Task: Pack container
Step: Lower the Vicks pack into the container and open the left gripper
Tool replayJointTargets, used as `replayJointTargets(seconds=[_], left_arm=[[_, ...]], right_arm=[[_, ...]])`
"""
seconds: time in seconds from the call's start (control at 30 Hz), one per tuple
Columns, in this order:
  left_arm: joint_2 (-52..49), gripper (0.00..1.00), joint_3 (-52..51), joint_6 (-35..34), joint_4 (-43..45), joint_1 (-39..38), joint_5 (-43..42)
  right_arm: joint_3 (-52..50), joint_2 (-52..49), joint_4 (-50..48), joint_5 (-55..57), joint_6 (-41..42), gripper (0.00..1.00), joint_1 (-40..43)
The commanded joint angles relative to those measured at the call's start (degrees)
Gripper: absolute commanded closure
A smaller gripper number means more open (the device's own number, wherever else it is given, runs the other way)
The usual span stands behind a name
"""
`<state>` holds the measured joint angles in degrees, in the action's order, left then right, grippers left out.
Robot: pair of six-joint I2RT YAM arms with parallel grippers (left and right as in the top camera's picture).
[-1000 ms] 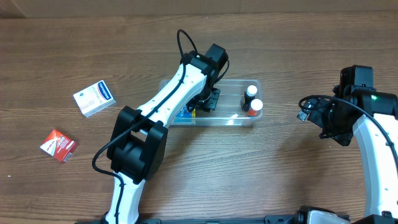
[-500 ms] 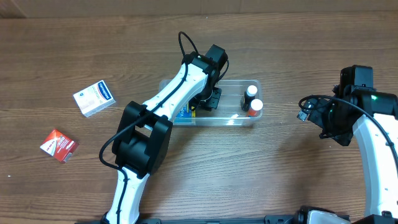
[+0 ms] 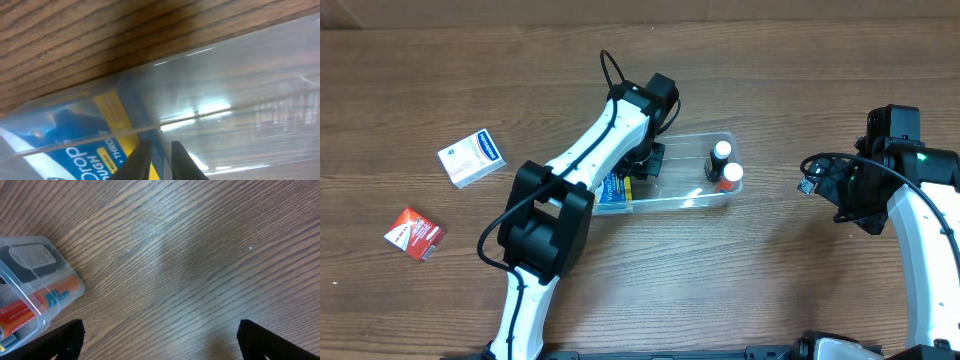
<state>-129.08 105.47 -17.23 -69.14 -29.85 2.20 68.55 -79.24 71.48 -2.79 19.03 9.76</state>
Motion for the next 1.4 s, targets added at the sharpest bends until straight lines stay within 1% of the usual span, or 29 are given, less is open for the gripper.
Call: replayJointTargets(seconds=[0.0,0.3,0.47,0.77,1.0,1.13,1.23,1.3,1.37], left_arm=[[-2.32,0.83,-0.35,-1.03,-1.62,1.97,1.38],[-2.27,0.83,-0.02,-0.57,-1.53,2.6,2.32],[-2.25,0.83,2.25,-0.57,-1.86,3.02,2.91],[-2.25,0.82,6.6,-0.31,-3.19,5.95,2.89],[-2.03,0.82,7.65,0.55,-4.02,5.29,2.69],[-0.33,0.82,13.05,0.76,-6.62,4.59,2.73],[3.28,0.8,18.62,0.72,-10.54,4.59,2.99],[6.21,0.78,21.14,0.44,-13.35,4.76,4.52],[10.05,0.72,22.91,0.28,-15.89,5.46,7.78]], right_arm=[[-0.09,0.81,-0.28,-0.37,-0.35,0.0,0.28],[-0.09,0.81,-0.26,-0.37,-0.35,0.0,0.28],[-0.09,0.81,-0.24,-0.37,-0.35,0.0,0.28],[-0.09,0.81,-0.24,-0.37,-0.37,0.0,0.28],[-0.09,0.81,-0.26,-0.37,-0.35,0.0,0.28],[-0.09,0.81,-0.26,-0.37,-0.35,0.0,0.28],[-0.09,0.81,-0.28,-0.37,-0.35,0.0,0.28],[-0.09,0.81,-0.28,-0.37,-0.35,0.0,0.28],[-0.09,0.81,-0.28,-0.37,-0.37,0.0,0.28]])
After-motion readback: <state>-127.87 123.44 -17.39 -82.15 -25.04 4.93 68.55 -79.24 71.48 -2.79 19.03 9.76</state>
